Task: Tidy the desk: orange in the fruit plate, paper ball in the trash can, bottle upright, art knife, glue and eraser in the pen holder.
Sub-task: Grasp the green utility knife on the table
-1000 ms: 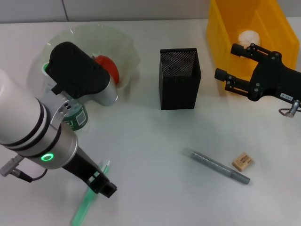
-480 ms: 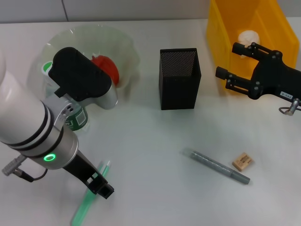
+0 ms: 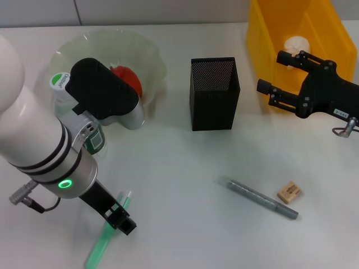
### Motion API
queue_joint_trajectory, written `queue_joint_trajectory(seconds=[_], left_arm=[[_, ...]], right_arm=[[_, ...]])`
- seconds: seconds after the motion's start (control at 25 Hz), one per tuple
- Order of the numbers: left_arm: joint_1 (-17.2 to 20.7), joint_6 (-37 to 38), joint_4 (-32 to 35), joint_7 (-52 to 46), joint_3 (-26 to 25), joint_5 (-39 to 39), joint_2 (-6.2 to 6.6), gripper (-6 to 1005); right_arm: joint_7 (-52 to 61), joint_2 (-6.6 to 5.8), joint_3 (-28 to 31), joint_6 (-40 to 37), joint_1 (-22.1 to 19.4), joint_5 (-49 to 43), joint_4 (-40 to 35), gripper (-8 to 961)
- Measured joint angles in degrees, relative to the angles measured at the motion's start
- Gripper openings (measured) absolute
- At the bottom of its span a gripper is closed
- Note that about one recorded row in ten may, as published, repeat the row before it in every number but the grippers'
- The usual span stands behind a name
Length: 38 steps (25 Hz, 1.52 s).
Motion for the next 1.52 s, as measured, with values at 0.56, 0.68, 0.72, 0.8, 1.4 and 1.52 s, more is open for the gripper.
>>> queue_joint_trajectory(seconds=[0.56, 0.68, 0.72, 0.8, 1.4, 1.52], left_arm=[[-0.3, -1.8, -1.9, 0.1, 1.4, 0.0, 0.09, 534], [-0.4, -1.9, -2.4, 0.1, 1.4, 0.0, 0.1, 528], [-0.9, -2.1, -3.4, 0.1, 1.4, 0.3, 0.16, 526], [-0.9, -2.2, -3.5, 0.2, 1.3, 0.6, 0.18, 522], [-1.0, -2.4, -3.6, 0.3, 1.4, 1.1, 0.09, 503], [-1.0, -2.6, -3.6, 0.3, 1.5, 1.1, 0.09, 495]], right_arm=[[0.0, 0.05, 0.1, -0.2, -0.2, 0.1, 0.0, 741], [0.0, 0.05, 0.1, -0.1, -0.2, 0.1, 0.0, 741], [0.0, 0.05, 0.0, -0.1, -0.2, 0.1, 0.0, 741], [0.0, 0.05, 0.0, -0.1, -0.2, 0.1, 0.0, 741], [0.0, 0.05, -0.1, 0.1, -0.1, 0.1, 0.2, 740], [0.0, 0.03, -0.1, 0.1, -0.1, 0.1, 0.2, 740]])
